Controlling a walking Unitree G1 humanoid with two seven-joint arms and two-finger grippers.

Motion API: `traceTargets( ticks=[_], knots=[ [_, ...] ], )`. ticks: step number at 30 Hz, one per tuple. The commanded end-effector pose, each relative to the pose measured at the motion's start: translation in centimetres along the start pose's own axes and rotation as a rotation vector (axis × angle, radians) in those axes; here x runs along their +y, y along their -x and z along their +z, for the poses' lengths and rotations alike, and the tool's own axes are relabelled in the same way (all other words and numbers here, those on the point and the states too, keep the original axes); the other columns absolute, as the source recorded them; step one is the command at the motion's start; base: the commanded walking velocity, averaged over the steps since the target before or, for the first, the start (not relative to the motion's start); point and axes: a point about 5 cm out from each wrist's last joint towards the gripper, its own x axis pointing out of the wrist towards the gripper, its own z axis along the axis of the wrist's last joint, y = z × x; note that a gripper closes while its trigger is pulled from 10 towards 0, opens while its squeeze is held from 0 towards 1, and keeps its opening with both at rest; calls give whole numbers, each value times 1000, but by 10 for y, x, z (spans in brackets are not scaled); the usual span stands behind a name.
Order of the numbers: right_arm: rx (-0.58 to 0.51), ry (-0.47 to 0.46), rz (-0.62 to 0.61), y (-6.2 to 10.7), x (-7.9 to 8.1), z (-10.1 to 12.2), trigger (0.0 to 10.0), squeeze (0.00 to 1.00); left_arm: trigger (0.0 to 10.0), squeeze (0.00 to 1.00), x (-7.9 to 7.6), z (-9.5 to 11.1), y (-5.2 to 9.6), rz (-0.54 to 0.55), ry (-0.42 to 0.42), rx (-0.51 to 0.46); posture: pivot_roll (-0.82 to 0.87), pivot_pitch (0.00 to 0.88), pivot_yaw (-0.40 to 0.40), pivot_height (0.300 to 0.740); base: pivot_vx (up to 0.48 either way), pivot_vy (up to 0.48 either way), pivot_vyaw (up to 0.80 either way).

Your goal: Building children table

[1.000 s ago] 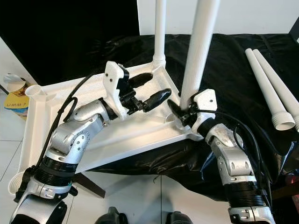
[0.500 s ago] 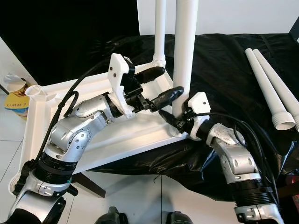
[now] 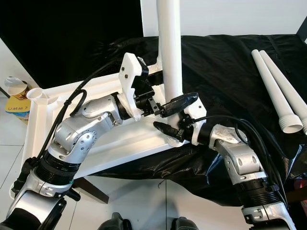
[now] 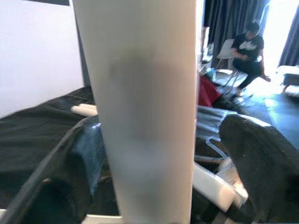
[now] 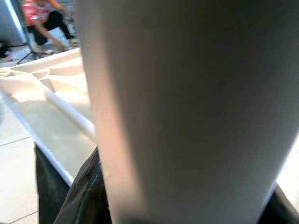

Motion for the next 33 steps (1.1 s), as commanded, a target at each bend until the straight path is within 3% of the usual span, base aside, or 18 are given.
traceTargets(
  ticks=[1, 4, 8, 19, 20, 22, 23, 24, 27, 29, 33],
  knots=[
    [3, 12, 23, -2, 1, 2, 10000, 0, 0, 0, -15, 2, 2, -327, 9, -3, 15, 76, 48, 740, 0, 0, 0],
    [9, 23, 42, -3, -1, 4, 10000, 0, 0, 0, -12, 8, 3, -337, 72, -33, 16, 70, 50, 740, 0, 0, 0],
    [10, 27, 41, -3, -2, 4, 10000, 0, 0, 0, -11, 10, 5, -344, 94, -43, 18, 66, 50, 740, 0, 0, 0],
    [11, 27, -4, 0, -5, 2, 10000, 0, 0, 0, -11, 9, 7, -323, 89, -21, 17, 60, 49, 740, 0, 0, 0],
    [7, 17, -25, 0, -6, 2, 10000, 0, 10000, 0, -10, 8, 6, -295, 54, -6, 17, 60, 48, 740, 0, 0, 0],
    [7, 17, -25, 0, -6, 2, 10000, 0, 10000, 0, -10, 8, 6, -295, 54, -6, 17, 60, 48, 740, 0, 0, 0],
    [-3, 10, -50, 1, -7, 2, 10000, 67, 10000, 0, -9, 6, 6, -269, 30, 20, 15, 58, 49, 740, 0, 0, 0],
    [-21, -3, -85, 1, -9, 3, 10000, 1000, 10000, 0, -5, 6, 5, -224, 10, 47, 15, 58, 48, 740, 0, 0, 0],
    [-32, -12, -107, 2, -11, 4, 10000, 1000, 10000, 0, -2, 5, 5, -193, 0, 64, 15, 57, 48, 740, 0, 0, 0],
    [-66, -12, -180, 1, -13, 8, 10000, 1000, 10000, 0, 9, 11, 1, -78, -10, 79, 15, 54, 45, 740, 0, 0, 0],
    [-78, 10, -293, -2, -17, 8, 10000, 1000, 10000, 0, 21, 20, -1, 37, -64, 93, 11, 52, 49, 740, 0, 0, 0]
  ],
)
